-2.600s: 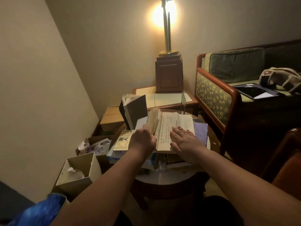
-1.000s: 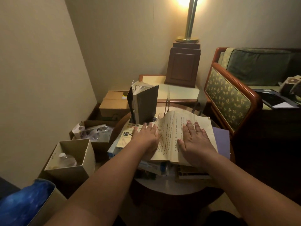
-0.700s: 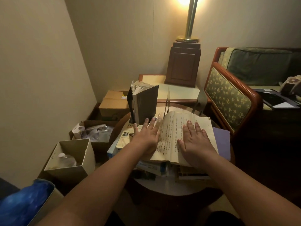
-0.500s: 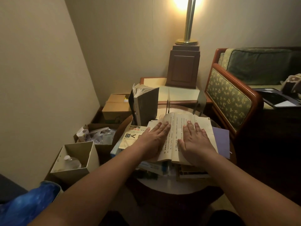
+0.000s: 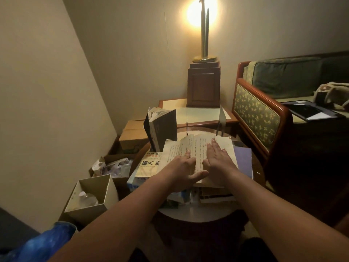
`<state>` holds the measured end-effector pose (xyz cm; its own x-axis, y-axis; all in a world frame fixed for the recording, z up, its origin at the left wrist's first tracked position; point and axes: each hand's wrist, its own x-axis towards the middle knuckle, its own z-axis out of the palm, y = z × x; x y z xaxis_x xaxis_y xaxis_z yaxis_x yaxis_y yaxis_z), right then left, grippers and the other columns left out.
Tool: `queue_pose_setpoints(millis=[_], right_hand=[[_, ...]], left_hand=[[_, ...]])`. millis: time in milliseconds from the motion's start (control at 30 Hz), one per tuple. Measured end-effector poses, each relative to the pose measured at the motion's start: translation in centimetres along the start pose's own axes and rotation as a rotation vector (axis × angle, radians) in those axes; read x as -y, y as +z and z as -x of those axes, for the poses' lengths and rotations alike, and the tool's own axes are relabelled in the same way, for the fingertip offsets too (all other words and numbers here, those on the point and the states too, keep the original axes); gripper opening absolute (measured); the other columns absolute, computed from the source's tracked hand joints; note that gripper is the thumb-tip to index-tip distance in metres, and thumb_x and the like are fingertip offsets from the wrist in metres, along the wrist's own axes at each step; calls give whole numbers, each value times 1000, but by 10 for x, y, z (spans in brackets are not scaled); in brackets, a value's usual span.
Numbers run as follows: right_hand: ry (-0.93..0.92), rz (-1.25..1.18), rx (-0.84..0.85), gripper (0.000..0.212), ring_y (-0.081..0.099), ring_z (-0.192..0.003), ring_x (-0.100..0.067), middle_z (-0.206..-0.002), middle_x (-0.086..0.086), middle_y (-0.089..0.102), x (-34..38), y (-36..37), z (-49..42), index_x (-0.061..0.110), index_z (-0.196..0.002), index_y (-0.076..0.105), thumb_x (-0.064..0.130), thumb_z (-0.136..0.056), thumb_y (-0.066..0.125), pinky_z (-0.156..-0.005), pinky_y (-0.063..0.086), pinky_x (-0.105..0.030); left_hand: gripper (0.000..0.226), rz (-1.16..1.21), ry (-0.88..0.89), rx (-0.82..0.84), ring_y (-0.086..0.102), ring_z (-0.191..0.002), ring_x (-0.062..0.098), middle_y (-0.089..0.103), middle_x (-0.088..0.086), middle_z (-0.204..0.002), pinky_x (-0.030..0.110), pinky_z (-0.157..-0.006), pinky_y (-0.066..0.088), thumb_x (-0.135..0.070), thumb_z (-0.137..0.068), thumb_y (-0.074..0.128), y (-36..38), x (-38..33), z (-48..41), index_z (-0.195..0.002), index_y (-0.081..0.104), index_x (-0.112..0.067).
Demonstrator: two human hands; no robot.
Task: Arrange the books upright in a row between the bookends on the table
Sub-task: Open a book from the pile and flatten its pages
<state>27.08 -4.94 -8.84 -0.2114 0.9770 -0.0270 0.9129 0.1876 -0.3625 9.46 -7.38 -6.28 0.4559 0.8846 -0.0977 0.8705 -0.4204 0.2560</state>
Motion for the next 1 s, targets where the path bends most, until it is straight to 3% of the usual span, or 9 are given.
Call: queue_pose_setpoints(millis=[100, 167, 267, 367, 567, 667, 800, 867, 1000], right_hand=[[-52, 47, -24, 66, -7, -157, -28, -170, -14, -7, -13, -1, 10, 4, -161, 6, 31, -109, 37, -127, 0, -50], [-16, 40, -26, 65, -5, -158, -23, -171, -8, -6, -24, -3, 15, 10, -163, 4, 41, -110, 27, -125, -8, -51], [-11, 0, 3, 65, -6, -157, -17, -171, 2, -5, -36, -5, 24, 19, -164, 2, 48, -109, 22, -123, -10, -48], [-28, -40, 0, 61, -4, -157, -14, -172, 4, 2, -43, -4, 29, 21, -164, 6, 45, -110, 23, -124, -8, -46], [-50, -51, -5, 61, -2, -157, -14, -172, 1, 5, -48, -6, 31, 19, -164, 6, 39, -110, 28, -124, -5, -44], [-53, -33, -31, 60, -1, -157, -14, -171, 1, 6, -49, -3, 33, 19, -164, 8, 39, -110, 24, -126, -2, -45], [-56, -56, -33, 58, -1, -157, -13, -171, 3, 6, -48, -4, 35, 21, -164, 9, 40, -110, 23, -126, -2, -44], [-57, -59, -29, 58, -1, -157, -12, -171, 3, 5, -48, -4, 34, 21, -164, 10, 41, -110, 20, -125, -3, -43], [-40, -1, -27, 64, -1, -157, -15, -171, 1, 5, -47, -2, 31, 20, -164, 10, 49, -109, 23, -124, -3, -43]], left_hand=[[81, -2, -17, 24, 33, -144, 36, 20, 16, -165, 46, -114, 35, -75, -91, 45, -2, -4, -2, -145, 44, -15], [75, 5, -50, 16, 43, -137, 34, 30, 16, -161, 41, -107, 43, -74, -91, 44, -1, -8, -7, -136, 51, -14], [69, -17, -91, -58, 59, -103, 21, 56, 10, -128, 30, -85, 56, -79, -88, 44, 1, -17, -15, -114, 60, -17], [76, 23, -129, -68, 60, -85, 15, 59, 5, -103, 29, -74, 60, -84, -82, 48, 2, -27, -24, -111, 60, -15], [121, 83, -257, 95, 52, -120, 32, 37, 15, -148, 45, -103, 50, -98, -52, 55, 4, -31, -34, -139, 45, -14], [108, 130, -276, 123, 48, -126, 36, 30, 20, -154, 47, -109, 45, -80, -69, 64, -1, -37, -34, -143, 38, -7], [96, 108, -295, 128, 38, -137, 37, 14, 20, -164, 43, -113, 38, -72, -88, 49, -9, -45, -28, -154, 26, -6], [86, 126, -282, 112, 45, -130, 33, 29, 19, -157, 38, -106, 43, -68, -93, 42, -14, -45, -25, -152, 32, -7], [44, 289, -237, -80, 62, -98, 20, 63, 10, -118, 33, -83, 57, -45, -96, 51, -30, -48, -20, -125, 60, -12]])
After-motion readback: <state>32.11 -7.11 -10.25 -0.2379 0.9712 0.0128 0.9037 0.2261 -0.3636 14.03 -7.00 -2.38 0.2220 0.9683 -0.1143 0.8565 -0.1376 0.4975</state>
